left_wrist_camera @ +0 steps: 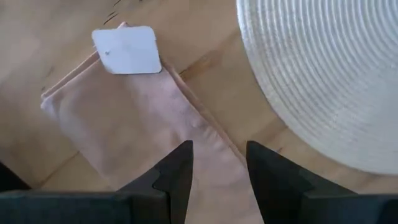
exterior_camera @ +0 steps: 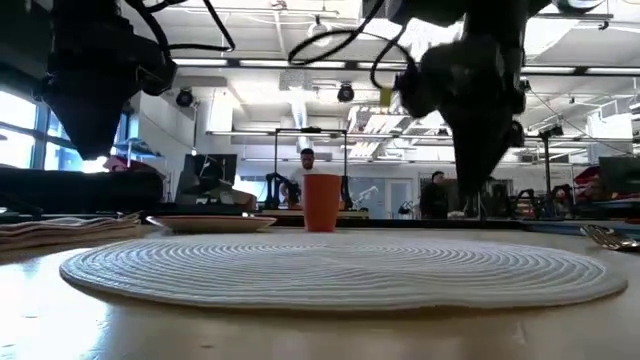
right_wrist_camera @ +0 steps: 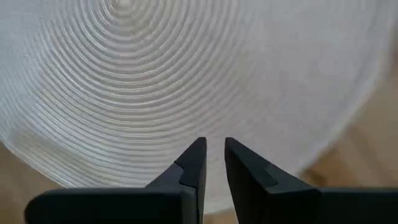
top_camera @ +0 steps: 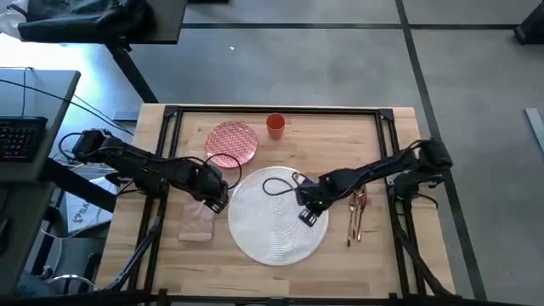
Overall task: Set table place
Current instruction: Move the table mat to the top right of the table
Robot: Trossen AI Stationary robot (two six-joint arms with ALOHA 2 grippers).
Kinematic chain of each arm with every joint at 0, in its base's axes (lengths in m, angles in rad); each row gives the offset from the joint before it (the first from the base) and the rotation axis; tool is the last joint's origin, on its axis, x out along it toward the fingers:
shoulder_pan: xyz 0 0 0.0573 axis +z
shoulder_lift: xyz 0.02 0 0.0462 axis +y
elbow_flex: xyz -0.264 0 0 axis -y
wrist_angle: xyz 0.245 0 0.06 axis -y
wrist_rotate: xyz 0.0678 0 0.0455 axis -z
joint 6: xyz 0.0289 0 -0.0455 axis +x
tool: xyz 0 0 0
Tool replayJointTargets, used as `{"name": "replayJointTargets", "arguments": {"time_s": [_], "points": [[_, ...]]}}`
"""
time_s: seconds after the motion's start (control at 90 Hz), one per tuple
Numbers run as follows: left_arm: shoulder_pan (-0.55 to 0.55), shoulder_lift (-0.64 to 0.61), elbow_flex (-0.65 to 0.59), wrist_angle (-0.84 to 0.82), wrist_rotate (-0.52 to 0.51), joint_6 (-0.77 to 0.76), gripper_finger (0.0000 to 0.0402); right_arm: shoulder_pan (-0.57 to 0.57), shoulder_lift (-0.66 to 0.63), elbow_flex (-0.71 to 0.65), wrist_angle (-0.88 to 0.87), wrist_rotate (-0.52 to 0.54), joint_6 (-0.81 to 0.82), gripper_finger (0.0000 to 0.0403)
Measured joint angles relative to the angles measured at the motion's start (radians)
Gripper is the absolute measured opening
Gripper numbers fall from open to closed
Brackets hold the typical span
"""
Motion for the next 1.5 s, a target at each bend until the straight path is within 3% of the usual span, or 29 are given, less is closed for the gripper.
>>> {"name": "replayJointTargets", "arguments": {"time_s": [0.3,0.511,0.722,0.956,1.2,1.322,1.5], "points": [[0.068,0.013,0.000,0.004,-0.061,-0.108,0.0131,-0.116,-0.213,-0.032,-0.051,0.026,-0.064,0.0041],[0.091,0.029,-0.001,0.024,-0.050,-0.109,0.0131,-0.171,-0.259,-0.142,0.086,-0.080,-0.190,0.0059],[0.075,0.031,-0.001,0.072,0.064,-0.110,0.0131,-0.164,-0.157,-0.279,0.473,-0.209,-0.247,0.0066],[0.020,0.020,-0.001,0.243,0.171,-0.155,0.0131,-0.161,0.106,-0.219,0.731,-0.205,-0.248,0.0044],[-0.040,0.016,0.008,0.312,0.152,-0.163,0.0131,-0.163,0.219,-0.161,0.671,-0.136,-0.130,0.0002],[-0.070,0.010,0.008,0.310,0.107,-0.163,0.0131,-0.197,0.186,-0.156,0.488,-0.085,-0.074,0.0001],[-0.093,0.011,0.008,0.300,0.055,-0.155,0.0131,-0.300,0.113,-0.158,0.218,0.050,-0.114,0.0000]]}}
